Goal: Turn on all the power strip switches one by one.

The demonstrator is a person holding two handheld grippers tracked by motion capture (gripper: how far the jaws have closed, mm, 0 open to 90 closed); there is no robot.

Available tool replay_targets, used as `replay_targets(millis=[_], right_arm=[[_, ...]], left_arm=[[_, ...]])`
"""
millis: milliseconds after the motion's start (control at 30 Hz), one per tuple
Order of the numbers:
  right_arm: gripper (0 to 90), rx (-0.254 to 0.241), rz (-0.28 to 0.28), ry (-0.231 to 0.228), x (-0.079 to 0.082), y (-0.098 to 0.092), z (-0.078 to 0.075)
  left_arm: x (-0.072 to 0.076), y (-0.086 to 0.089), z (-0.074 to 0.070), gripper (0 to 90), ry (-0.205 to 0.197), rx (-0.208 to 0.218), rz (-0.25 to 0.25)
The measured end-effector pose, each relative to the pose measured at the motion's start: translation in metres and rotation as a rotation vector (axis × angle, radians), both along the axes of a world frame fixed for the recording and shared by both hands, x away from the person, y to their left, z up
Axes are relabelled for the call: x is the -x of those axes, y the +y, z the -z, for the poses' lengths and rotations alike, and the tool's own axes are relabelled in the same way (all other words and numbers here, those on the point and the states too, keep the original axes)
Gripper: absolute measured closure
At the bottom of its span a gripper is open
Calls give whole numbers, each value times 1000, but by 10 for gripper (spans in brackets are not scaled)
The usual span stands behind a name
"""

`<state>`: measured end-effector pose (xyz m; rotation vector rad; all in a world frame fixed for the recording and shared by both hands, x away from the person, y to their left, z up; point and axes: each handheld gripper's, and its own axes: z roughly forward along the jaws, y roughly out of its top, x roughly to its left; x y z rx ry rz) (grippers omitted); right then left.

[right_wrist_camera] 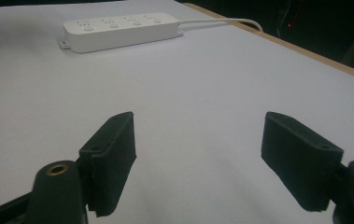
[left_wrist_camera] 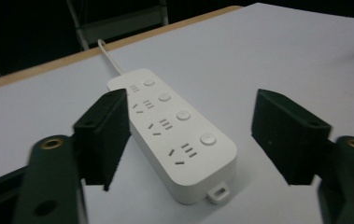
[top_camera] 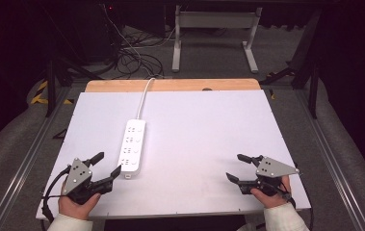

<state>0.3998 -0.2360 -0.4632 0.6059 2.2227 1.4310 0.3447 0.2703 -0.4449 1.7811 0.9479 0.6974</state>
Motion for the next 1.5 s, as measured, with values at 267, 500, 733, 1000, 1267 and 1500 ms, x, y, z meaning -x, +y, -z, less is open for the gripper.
replay_targets(millis=[267,500,733,1000,1267,1500], right_arm=[[263,-9,4,-7,1,3,-1],[279,17,-3,22,3,5,-1],[279,25,-13,8,6,8,-1],[279,21,-12,15,5,8,-1],[279,16,-13,17,6,7,-1],[280,13,-12,18,6,6,-1]], left_arm=[[-1,0,-2,329,-9,-20,-2],[-5,-3,-8,367,4,-52,51],[-11,-2,-15,404,25,-39,51],[-25,-5,-31,417,49,-82,62],[-42,-11,-38,452,78,-89,81],[-53,-17,-39,493,96,-84,95]])
